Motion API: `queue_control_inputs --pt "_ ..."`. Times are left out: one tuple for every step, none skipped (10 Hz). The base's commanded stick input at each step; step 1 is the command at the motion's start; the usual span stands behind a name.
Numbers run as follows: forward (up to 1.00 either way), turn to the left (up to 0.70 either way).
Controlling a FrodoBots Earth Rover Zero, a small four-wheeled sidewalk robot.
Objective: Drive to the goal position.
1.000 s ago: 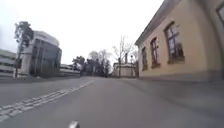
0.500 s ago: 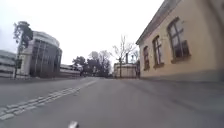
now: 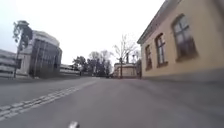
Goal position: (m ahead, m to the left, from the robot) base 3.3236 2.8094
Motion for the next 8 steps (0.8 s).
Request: queue_control_inputs --pt "1.0 0.0" --pt "1.0 0.0" --pt "1.0 0.0" --pt "1.0 0.0" --pt "1.0 0.0" --pt "1.0 0.0" --pt "1.0 0.0" --pt "1.0 0.0"
